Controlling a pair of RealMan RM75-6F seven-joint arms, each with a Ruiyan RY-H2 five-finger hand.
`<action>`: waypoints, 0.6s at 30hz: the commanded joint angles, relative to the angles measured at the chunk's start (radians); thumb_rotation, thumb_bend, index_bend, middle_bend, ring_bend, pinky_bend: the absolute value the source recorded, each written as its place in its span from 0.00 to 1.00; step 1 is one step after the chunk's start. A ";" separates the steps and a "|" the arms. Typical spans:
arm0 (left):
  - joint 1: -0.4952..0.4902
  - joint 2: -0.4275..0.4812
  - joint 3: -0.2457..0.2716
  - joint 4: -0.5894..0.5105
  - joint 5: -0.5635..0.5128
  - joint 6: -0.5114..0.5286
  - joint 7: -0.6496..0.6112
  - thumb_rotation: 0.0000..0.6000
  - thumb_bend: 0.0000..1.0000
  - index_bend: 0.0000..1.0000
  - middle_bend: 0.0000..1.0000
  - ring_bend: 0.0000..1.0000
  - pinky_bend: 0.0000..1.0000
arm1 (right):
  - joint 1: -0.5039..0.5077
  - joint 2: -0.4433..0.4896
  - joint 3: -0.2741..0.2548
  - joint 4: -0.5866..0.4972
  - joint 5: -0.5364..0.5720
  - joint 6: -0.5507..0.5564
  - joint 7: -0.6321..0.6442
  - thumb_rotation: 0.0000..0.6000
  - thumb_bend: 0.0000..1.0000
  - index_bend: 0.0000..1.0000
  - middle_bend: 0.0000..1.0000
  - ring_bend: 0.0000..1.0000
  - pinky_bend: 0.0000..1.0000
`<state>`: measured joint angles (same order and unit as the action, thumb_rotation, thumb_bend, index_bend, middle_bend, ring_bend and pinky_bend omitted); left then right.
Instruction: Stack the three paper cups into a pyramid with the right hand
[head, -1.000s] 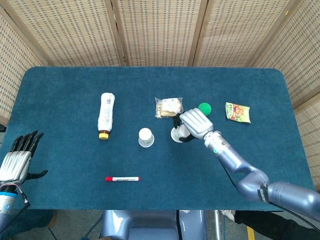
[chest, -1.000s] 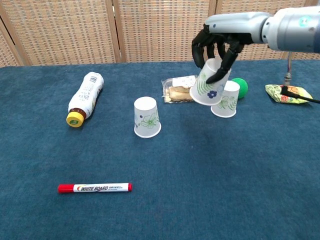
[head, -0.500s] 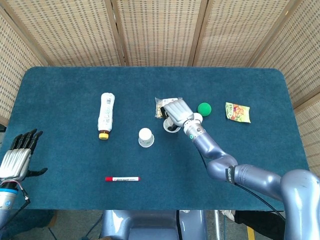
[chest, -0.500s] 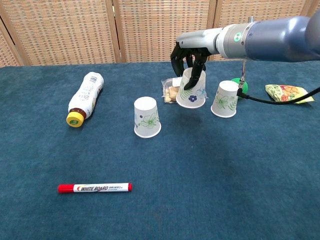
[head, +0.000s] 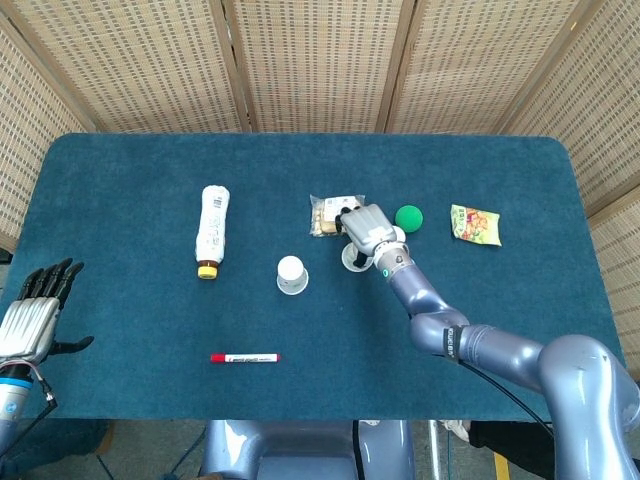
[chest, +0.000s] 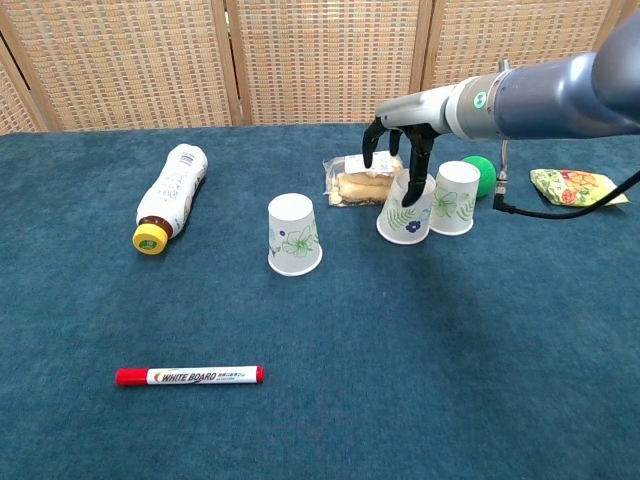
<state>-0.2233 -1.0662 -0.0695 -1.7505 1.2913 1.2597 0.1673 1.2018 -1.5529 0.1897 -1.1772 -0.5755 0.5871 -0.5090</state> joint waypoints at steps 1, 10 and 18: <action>0.000 0.000 0.001 -0.001 0.001 0.001 0.000 1.00 0.00 0.00 0.00 0.00 0.00 | 0.013 0.020 -0.017 -0.047 -0.015 0.051 -0.014 1.00 0.00 0.00 0.00 0.00 0.01; -0.003 0.000 0.005 -0.001 0.002 -0.002 -0.002 1.00 0.00 0.00 0.00 0.00 0.00 | -0.030 0.118 0.036 -0.234 -0.165 0.122 0.090 1.00 0.00 0.01 0.00 0.00 0.00; -0.008 0.000 0.008 -0.001 0.004 -0.008 -0.004 1.00 0.00 0.00 0.00 0.00 0.00 | -0.010 0.137 0.054 -0.346 -0.230 0.045 0.170 1.00 0.00 0.10 0.05 0.00 0.02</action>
<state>-0.2310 -1.0666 -0.0613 -1.7515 1.2949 1.2509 0.1639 1.1819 -1.3984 0.2410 -1.5372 -0.7806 0.6372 -0.3458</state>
